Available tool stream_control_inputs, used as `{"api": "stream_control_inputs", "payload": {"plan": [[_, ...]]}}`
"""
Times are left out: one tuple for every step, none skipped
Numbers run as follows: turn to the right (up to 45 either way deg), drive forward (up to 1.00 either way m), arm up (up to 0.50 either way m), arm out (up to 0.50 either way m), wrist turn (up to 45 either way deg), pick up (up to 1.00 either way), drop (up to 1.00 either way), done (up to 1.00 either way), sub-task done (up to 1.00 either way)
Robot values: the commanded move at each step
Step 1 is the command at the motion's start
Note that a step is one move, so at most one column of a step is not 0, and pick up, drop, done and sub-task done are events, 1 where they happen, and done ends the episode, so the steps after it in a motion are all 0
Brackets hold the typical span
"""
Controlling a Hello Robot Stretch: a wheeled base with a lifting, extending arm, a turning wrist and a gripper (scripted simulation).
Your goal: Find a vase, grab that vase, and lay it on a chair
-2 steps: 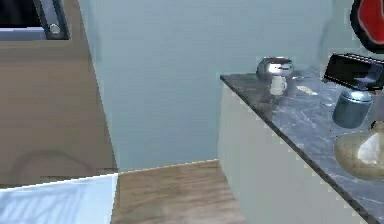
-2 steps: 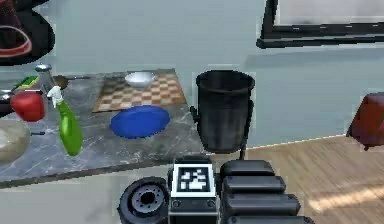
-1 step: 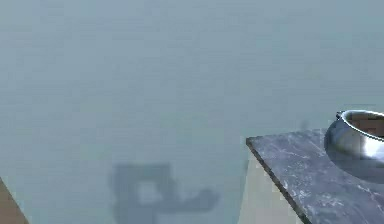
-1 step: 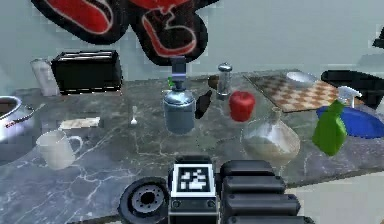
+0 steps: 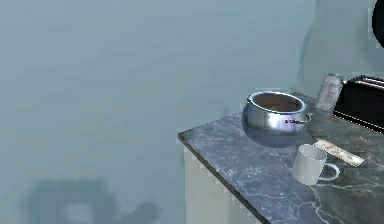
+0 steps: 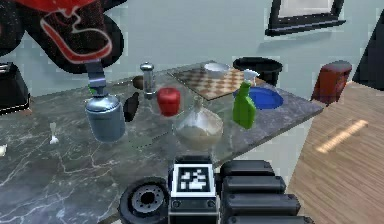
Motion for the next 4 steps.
{"api": "stream_control_inputs", "payload": {"plan": [[0.0, 0.00, 0.00, 0.22, 0.0, 0.00, 0.00, 0.00, 0.00], [0.0, 0.00, 0.00, 0.00, 45.0, 0.00, 0.00, 0.00, 0.00], [0.0, 0.00, 0.00, 0.00, 45.0, 0.00, 0.00, 0.00, 0.00], [0.0, 0.00, 0.00, 0.00, 45.0, 0.00, 0.00, 0.00, 0.00]]}}
